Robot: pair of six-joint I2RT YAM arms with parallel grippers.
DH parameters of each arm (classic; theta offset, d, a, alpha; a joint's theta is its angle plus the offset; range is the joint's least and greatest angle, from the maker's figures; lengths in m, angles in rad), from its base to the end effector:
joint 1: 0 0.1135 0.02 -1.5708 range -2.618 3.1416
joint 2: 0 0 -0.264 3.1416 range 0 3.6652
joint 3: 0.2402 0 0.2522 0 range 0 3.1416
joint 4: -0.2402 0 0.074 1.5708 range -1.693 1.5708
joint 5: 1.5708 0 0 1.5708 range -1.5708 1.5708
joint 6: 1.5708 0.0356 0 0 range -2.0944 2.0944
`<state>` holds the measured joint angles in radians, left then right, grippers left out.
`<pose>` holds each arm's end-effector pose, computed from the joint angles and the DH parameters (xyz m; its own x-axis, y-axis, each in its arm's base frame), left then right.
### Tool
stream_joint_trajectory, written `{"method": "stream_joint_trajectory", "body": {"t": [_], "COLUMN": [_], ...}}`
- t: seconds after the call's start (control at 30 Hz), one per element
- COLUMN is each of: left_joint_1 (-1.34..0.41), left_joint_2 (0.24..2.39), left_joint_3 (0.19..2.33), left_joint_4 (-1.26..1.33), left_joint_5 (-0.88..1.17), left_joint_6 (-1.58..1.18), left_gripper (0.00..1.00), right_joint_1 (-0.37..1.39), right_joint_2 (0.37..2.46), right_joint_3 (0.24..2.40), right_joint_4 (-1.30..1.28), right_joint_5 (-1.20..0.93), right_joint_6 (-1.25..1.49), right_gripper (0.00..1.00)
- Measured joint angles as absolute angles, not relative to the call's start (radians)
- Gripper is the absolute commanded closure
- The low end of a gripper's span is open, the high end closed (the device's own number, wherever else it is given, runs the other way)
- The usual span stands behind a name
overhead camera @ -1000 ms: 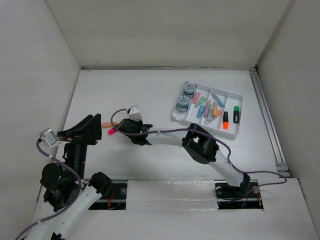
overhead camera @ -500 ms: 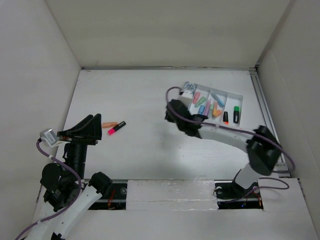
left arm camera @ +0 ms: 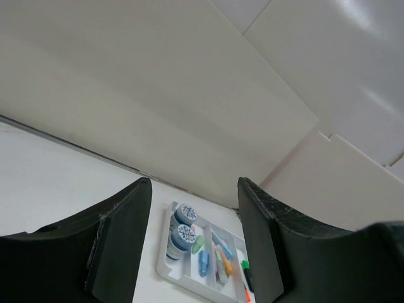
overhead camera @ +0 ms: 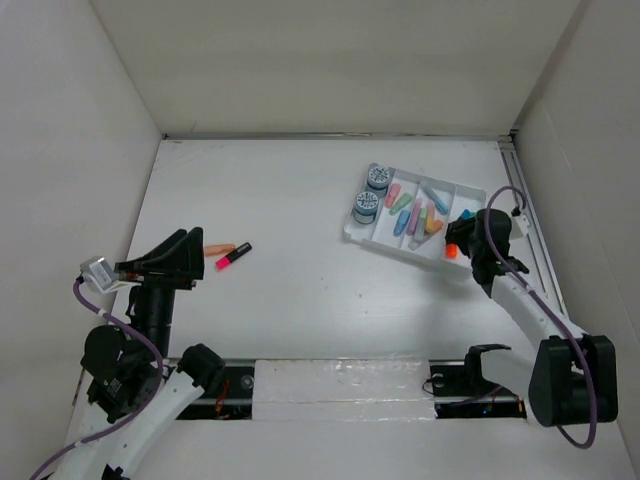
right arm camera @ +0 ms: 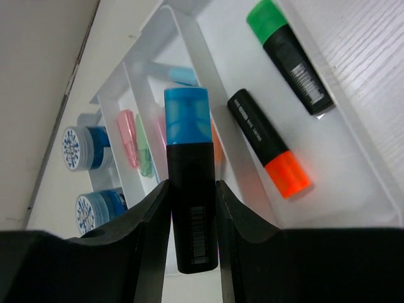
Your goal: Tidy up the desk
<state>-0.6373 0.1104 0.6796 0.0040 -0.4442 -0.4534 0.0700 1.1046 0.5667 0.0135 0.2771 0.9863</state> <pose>0.0258 -0.0001 0.3827 0.2836 -0.7021 -0.6532 0.4131 0.7042 -0.5775 0.2362 0.0068 0.2212 -0.1347 0.7947 -0.5919 0.5098 0.5678 0.6463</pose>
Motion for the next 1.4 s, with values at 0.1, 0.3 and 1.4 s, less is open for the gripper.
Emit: {"method": "stream_joint_trajectory", "body": {"t": [0.1, 0.3, 1.4], "left_joint_1": [-0.637, -0.637, -0.637], "left_joint_2": [0.111, 0.116, 0.115], "left_joint_3": [0.68, 0.68, 0.68], "left_joint_4": [0.004, 0.004, 0.004], "left_joint_5": [-0.444, -0.444, -0.449], "left_joint_6": [-0.453, -0.453, -0.453], "left_gripper": [0.47, 0.47, 0.48], "right_joint_1": [-0.047, -0.213, 1.034], "right_joint_2": [1.122, 1.213, 2.255], "right_joint_3": [0.566, 0.566, 1.822], "right_joint_4": [0.041, 0.086, -0.173], "right_joint_5": [0.172, 0.024, 0.11], "right_joint_6": [0.988, 0.991, 0.679], "right_gripper": [0.85, 0.42, 0.68]}}
